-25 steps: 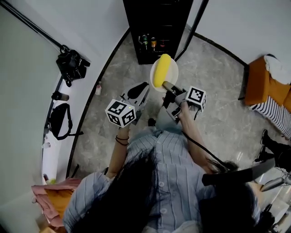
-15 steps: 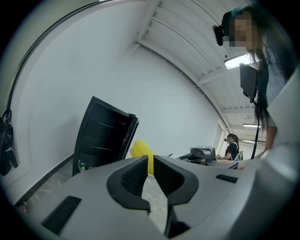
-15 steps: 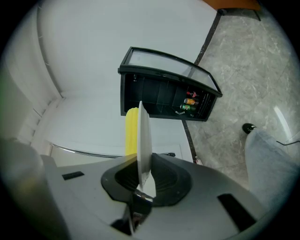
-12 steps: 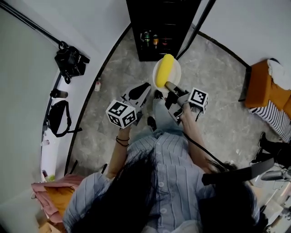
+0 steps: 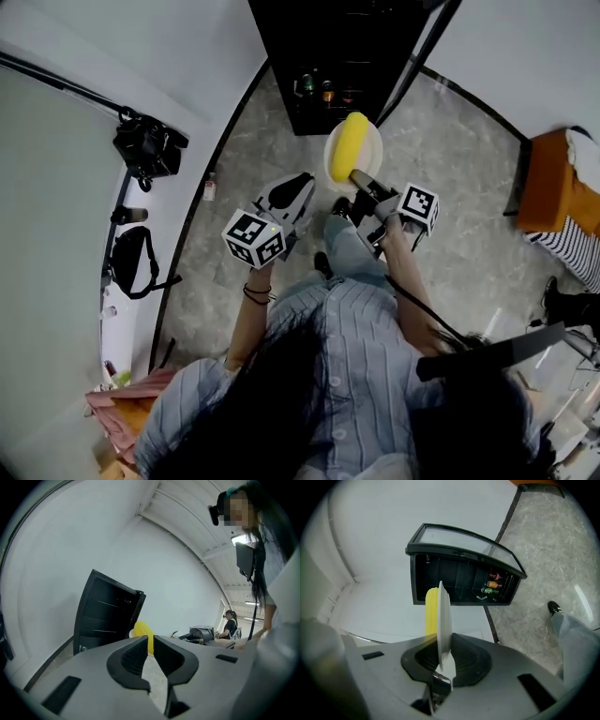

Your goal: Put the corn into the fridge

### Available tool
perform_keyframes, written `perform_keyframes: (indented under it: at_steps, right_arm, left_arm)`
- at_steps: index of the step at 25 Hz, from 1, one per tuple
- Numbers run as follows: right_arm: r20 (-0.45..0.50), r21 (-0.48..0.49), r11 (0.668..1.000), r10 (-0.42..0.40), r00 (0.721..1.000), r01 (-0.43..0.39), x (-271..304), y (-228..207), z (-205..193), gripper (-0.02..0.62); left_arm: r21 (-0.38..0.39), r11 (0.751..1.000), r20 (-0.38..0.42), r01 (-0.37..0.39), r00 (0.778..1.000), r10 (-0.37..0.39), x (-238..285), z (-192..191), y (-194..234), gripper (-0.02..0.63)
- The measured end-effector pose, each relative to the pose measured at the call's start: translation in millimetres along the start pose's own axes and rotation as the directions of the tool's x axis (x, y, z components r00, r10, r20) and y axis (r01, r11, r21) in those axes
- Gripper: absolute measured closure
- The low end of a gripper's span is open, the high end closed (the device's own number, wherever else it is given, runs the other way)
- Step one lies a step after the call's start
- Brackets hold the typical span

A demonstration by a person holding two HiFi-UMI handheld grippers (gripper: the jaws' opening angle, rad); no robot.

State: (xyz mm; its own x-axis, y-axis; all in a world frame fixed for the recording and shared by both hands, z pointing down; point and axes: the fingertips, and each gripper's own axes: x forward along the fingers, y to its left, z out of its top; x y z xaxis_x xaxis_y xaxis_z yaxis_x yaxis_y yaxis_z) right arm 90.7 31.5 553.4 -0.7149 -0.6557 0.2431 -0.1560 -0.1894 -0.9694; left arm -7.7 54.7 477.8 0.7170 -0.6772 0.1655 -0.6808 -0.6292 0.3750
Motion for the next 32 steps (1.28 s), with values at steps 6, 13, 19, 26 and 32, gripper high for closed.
perform_keyframes:
  at_steps: [6, 13, 19, 26, 32]
  right_arm:
    - [-0.016, -0.024, 0.999, -0.034, 0.999, 0.034, 54.7, 13.4, 53.8, 0.555]
    - [-0.017, -0.051, 0.998, -0.026, 1.0, 0.025, 57.7, 33.3, 58.9, 0.555]
    - [-0.052, -0.023, 0.999, -0.031, 0.998, 0.03, 108.3, 39.9, 105.1, 0.555]
    - [-0.073, -0.024, 0.999, -0.036, 0.997, 0.034, 122.4, 39.5, 126.4, 0.555]
    - [-0.071, -0.048, 0.998, -0.039, 0.997, 0.035, 130.3, 38.9, 140.1, 0.555]
  left_arm:
    - [-0.015, 1.0, -0.021, 0.014, 1.0, -0.014, 51.9, 26.1, 50.9, 0.565]
    - [0.0, 0.999, -0.005, 0.04, 0.999, -0.04, 59.9, 46.3, 47.6, 0.565]
    - [-0.018, 1.0, -0.025, 0.01, 1.0, -0.011, 105.8, 64.0, 94.4, 0.565]
    - [-0.007, 1.0, -0.028, 0.004, 1.0, -0.004, 129.9, 76.4, 108.4, 0.565]
    - [-0.012, 1.0, -0.035, 0.003, 0.999, -0.003, 139.4, 75.1, 106.5, 0.565]
